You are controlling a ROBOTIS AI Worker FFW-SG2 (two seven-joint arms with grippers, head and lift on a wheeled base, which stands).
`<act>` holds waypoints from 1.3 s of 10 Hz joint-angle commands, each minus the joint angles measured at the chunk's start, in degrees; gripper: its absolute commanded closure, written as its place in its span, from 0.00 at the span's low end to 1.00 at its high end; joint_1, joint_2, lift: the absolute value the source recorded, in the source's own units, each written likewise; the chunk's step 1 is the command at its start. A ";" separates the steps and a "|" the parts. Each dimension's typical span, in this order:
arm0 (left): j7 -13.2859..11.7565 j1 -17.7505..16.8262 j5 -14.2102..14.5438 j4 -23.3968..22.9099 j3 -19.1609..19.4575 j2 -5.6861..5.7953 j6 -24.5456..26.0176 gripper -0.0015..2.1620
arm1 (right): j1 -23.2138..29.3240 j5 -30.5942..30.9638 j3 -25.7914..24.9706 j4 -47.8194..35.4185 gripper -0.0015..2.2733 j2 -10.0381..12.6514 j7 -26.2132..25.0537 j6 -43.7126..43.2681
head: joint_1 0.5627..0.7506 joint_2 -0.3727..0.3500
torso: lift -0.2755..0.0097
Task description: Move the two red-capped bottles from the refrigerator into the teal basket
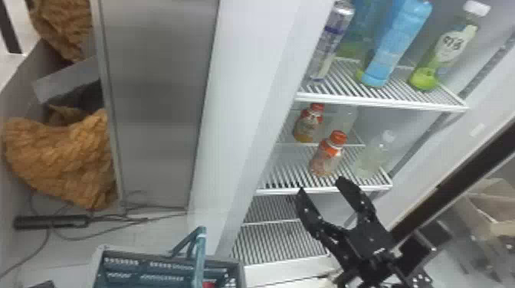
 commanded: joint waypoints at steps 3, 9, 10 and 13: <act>0.08 -0.14 -0.11 0.00 -0.52 0.17 0.13 0.54 | -2.65 -0.77 2.82 10.14 0.10 0.53 -4.40 -11.32 | 0.70 0.03 | 0.18; 0.35 -0.56 -0.23 0.00 -0.98 0.17 0.13 0.54 | -6.16 -3.06 10.48 13.94 0.10 -1.49 -8.70 -11.88 | 0.70 0.03 | 0.18; 0.35 -0.70 -0.23 0.00 -0.98 0.17 0.13 0.54 | -6.16 -2.49 10.37 12.81 0.10 -1.49 -8.70 -10.20 | 0.70 0.03 | 0.18; 0.35 -0.70 -0.23 0.00 -0.98 0.17 0.13 0.54 | -6.16 -2.49 10.25 12.25 0.10 -1.58 -8.70 -10.20 | 0.70 0.03 | 0.18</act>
